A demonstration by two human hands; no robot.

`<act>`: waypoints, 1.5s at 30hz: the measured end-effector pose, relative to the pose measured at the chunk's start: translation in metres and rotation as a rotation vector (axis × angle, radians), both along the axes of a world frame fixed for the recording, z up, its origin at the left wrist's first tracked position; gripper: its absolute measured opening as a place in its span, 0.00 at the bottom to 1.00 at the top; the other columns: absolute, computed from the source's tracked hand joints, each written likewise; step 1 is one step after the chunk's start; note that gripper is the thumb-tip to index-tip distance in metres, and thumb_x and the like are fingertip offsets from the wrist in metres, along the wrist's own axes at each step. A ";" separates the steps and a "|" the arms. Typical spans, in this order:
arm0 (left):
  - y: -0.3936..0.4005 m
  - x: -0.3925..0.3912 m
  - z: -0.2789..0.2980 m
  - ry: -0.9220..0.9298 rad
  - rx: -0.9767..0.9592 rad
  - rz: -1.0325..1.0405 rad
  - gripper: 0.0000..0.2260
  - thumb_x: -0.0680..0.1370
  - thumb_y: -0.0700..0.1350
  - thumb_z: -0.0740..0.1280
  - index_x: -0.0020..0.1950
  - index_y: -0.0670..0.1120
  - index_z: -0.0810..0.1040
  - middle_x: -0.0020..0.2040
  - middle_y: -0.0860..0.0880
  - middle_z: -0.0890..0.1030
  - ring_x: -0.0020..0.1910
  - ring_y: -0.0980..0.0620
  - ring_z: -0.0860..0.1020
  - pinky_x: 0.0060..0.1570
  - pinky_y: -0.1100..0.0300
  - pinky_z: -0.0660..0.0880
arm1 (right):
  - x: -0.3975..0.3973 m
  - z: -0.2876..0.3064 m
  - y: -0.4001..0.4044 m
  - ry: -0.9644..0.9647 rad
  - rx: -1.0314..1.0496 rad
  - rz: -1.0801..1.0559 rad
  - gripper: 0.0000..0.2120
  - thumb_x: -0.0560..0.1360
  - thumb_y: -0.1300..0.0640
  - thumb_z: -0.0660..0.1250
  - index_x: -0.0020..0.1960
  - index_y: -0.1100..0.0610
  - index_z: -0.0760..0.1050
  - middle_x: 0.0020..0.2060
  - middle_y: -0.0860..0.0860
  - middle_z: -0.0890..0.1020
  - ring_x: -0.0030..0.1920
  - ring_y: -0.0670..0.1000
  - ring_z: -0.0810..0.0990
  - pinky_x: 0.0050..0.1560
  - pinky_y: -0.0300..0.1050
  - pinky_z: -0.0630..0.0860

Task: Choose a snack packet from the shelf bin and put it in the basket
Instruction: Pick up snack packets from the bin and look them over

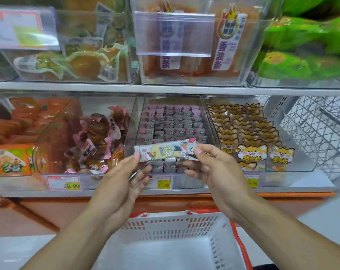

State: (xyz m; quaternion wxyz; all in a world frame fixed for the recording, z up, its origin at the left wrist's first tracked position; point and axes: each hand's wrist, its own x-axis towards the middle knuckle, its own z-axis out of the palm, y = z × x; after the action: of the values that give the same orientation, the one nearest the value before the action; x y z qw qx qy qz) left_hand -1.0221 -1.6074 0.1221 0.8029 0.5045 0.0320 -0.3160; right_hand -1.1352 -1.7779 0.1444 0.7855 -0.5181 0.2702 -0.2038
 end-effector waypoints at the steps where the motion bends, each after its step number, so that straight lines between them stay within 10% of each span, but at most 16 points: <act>1: 0.000 -0.001 0.001 -0.025 0.017 0.008 0.04 0.70 0.50 0.74 0.39 0.52 0.88 0.42 0.51 0.86 0.41 0.55 0.85 0.37 0.62 0.81 | -0.001 -0.001 0.000 0.007 -0.003 0.001 0.05 0.81 0.60 0.67 0.54 0.57 0.81 0.42 0.48 0.87 0.45 0.52 0.88 0.42 0.43 0.83; 10: 0.001 -0.007 0.003 -0.060 0.005 0.062 0.06 0.78 0.43 0.69 0.43 0.47 0.84 0.48 0.45 0.85 0.46 0.51 0.83 0.40 0.62 0.82 | -0.008 -0.009 -0.005 0.026 -0.030 0.104 0.07 0.82 0.61 0.65 0.57 0.54 0.79 0.51 0.50 0.86 0.49 0.52 0.87 0.41 0.40 0.82; 15: 0.003 -0.006 0.003 -0.037 -0.014 0.075 0.04 0.81 0.40 0.66 0.48 0.44 0.80 0.45 0.44 0.87 0.43 0.52 0.86 0.44 0.59 0.84 | -0.019 -0.012 -0.003 0.064 -0.454 0.357 0.27 0.77 0.63 0.72 0.66 0.35 0.73 0.63 0.35 0.79 0.51 0.44 0.84 0.56 0.44 0.80; 20: 0.002 -0.009 0.003 -0.010 0.004 0.042 0.04 0.82 0.39 0.65 0.51 0.41 0.79 0.50 0.40 0.87 0.48 0.47 0.87 0.40 0.60 0.83 | -0.018 -0.014 0.003 0.074 -0.697 0.280 0.21 0.75 0.57 0.76 0.60 0.35 0.78 0.53 0.38 0.81 0.44 0.48 0.78 0.51 0.46 0.80; 23: 0.003 -0.011 0.005 -0.065 0.015 0.038 0.03 0.81 0.36 0.65 0.51 0.42 0.77 0.51 0.41 0.87 0.48 0.46 0.87 0.41 0.59 0.83 | -0.016 -0.014 0.003 0.049 -0.599 0.253 0.18 0.77 0.56 0.72 0.58 0.34 0.78 0.58 0.44 0.81 0.51 0.57 0.83 0.53 0.55 0.82; 26: 0.005 -0.012 0.007 -0.225 0.097 -0.020 0.10 0.82 0.34 0.63 0.58 0.46 0.79 0.51 0.48 0.88 0.50 0.51 0.86 0.45 0.59 0.83 | -0.015 -0.014 0.003 -0.001 -0.478 0.249 0.14 0.80 0.55 0.69 0.59 0.38 0.79 0.58 0.45 0.82 0.49 0.50 0.86 0.47 0.43 0.82; 34: 0.008 -0.019 0.009 -0.475 0.286 -0.194 0.18 0.64 0.57 0.77 0.53 0.61 0.84 0.52 0.54 0.86 0.52 0.56 0.85 0.55 0.55 0.79 | -0.008 -0.017 0.000 0.056 -0.224 0.216 0.10 0.80 0.50 0.67 0.59 0.50 0.80 0.39 0.45 0.85 0.41 0.52 0.85 0.41 0.42 0.81; 39: 0.007 -0.017 0.008 -0.348 0.223 -0.105 0.17 0.65 0.61 0.76 0.47 0.52 0.87 0.47 0.46 0.87 0.43 0.52 0.86 0.43 0.63 0.81 | -0.007 -0.016 -0.002 0.092 -0.130 0.258 0.22 0.76 0.38 0.64 0.54 0.56 0.81 0.38 0.56 0.85 0.37 0.52 0.83 0.38 0.44 0.80; 45: 0.007 -0.014 0.008 -0.097 0.164 -0.092 0.18 0.65 0.61 0.76 0.49 0.53 0.88 0.50 0.43 0.88 0.35 0.54 0.83 0.36 0.63 0.80 | -0.008 -0.016 -0.004 0.051 -0.224 0.248 0.18 0.85 0.60 0.58 0.58 0.42 0.83 0.51 0.54 0.80 0.42 0.52 0.85 0.44 0.44 0.82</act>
State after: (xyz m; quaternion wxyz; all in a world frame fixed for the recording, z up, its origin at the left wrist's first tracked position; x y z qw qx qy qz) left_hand -1.0364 -1.6004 0.1297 0.7441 0.5842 -0.0044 -0.3240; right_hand -1.1430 -1.7821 0.1283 0.7348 -0.6369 0.1994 -0.1209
